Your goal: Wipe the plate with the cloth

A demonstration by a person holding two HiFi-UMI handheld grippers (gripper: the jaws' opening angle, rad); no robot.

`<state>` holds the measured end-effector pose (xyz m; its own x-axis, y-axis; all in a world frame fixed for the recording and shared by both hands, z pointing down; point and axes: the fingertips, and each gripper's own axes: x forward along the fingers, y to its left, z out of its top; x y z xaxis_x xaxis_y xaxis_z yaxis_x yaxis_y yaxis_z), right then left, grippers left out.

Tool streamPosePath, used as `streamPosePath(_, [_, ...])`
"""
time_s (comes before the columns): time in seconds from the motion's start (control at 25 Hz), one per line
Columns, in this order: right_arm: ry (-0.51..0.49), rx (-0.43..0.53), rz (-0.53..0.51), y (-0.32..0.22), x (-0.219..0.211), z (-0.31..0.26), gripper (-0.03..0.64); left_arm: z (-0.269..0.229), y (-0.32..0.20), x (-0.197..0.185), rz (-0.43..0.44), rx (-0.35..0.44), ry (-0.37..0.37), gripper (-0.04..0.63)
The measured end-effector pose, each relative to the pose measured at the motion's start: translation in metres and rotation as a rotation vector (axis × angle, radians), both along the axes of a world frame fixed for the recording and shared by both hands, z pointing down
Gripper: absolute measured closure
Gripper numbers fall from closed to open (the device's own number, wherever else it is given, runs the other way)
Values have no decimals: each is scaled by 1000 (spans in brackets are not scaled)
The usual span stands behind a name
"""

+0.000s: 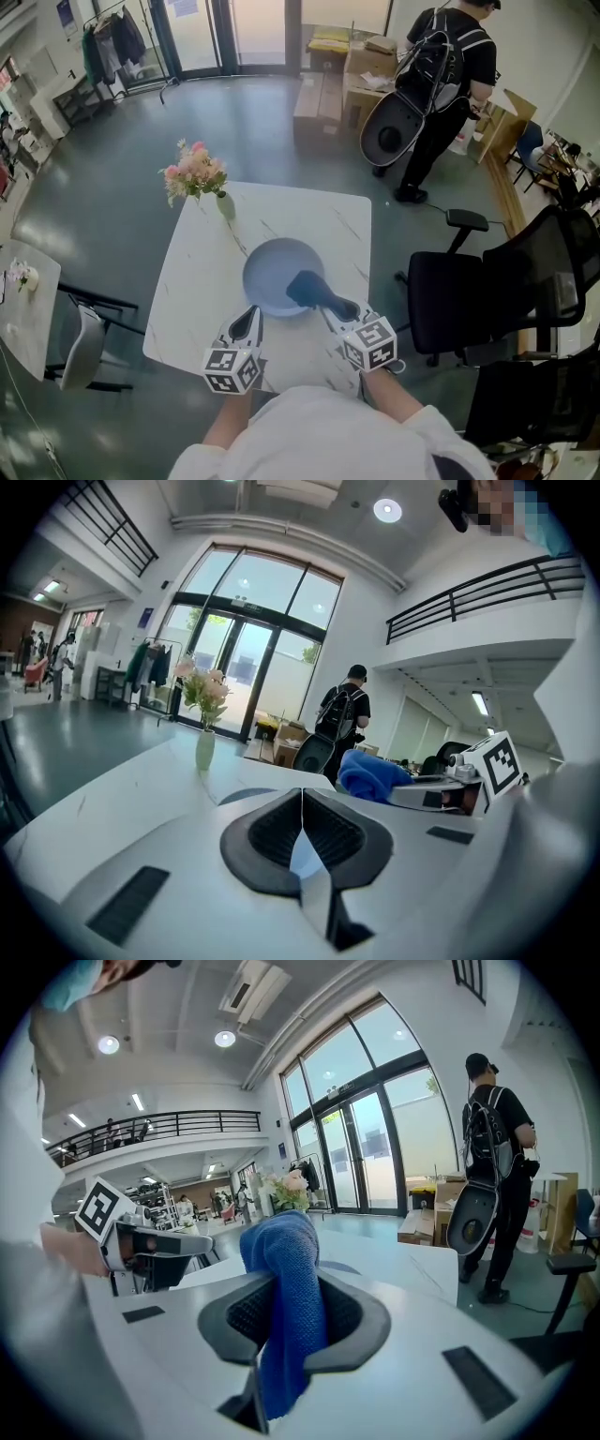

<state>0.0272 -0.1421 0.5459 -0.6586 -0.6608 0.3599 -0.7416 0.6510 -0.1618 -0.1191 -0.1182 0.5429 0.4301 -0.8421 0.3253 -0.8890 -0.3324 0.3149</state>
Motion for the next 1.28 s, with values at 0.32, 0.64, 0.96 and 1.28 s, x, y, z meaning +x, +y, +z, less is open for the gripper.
streamPosePath(0.32, [6,-42,-31,22,1,16,525,5,24,6,16,-12,0,560])
streamPosePath(0.64, [12,-28,-34,27,10,16,525,-5,29,8,15,38,-14,563])
streamPosePath(0.96, [11,-18,-34,31,17,14,525,-7,34,11,-14,51,13,563])
streamPosePath(1.28, [11,-10,-47,34,22,15,525,-4,42,14,-39,44,21,563])
